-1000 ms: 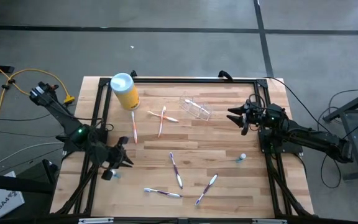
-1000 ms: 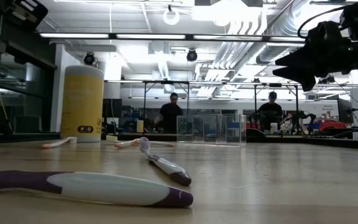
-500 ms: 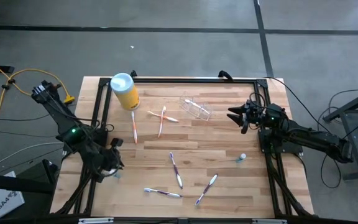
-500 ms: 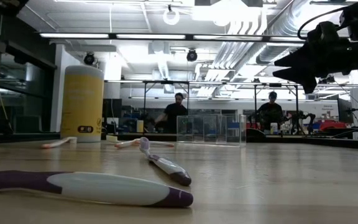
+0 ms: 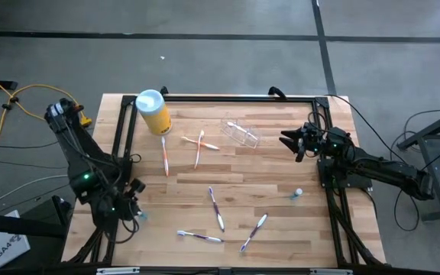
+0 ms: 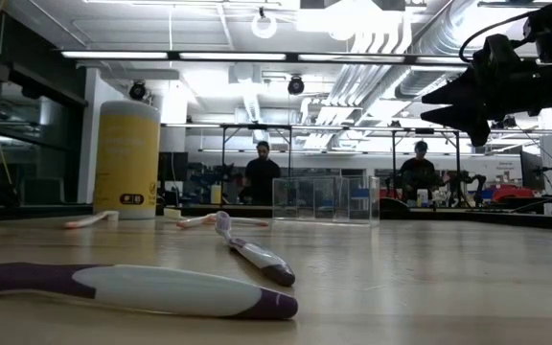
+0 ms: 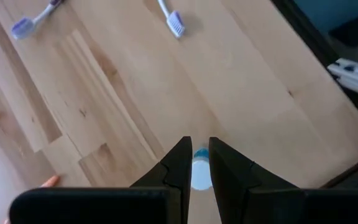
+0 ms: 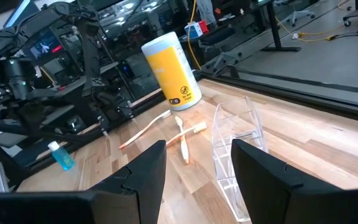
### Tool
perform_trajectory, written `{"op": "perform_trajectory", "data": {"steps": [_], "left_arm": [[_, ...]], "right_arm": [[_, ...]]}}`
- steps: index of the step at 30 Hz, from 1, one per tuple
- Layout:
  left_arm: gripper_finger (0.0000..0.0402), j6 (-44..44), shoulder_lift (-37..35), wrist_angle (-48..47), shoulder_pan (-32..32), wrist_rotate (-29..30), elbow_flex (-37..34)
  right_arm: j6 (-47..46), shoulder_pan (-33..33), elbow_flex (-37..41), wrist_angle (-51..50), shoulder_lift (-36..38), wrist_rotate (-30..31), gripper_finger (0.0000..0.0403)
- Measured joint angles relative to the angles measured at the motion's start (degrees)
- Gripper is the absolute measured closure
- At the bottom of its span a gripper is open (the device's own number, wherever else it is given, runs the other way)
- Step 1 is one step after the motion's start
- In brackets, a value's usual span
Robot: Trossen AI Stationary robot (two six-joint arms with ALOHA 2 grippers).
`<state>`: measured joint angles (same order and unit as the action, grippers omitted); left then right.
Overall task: Pick & Place toothbrushing station
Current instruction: Put the left mouthwash into the transparent organizer
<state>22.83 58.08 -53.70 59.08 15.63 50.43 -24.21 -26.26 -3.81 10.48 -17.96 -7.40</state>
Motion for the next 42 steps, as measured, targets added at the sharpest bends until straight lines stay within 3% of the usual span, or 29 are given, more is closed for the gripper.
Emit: {"op": "perform_trajectory", "data": {"steps": [14,29,42], "left_arm": [[0.0352,0.6,0.0,1.4,0.3,0.8,0.0],[0.0265,7.7,0.0,-4.0,2.1,0.4,0.0],[0.0257,8.4,5.5,-4.1,3.9,0.6,0.0]], "right_arm": [[-1.5,0.0,0.0,0.0,0.0,-0.2,0.0229],[-1.7,0.0,0.0,0.0,0.0,-0.1,0.0229],[-1.7,0.0,0.0,0.0,0.0,0.0,0.0229]]}}
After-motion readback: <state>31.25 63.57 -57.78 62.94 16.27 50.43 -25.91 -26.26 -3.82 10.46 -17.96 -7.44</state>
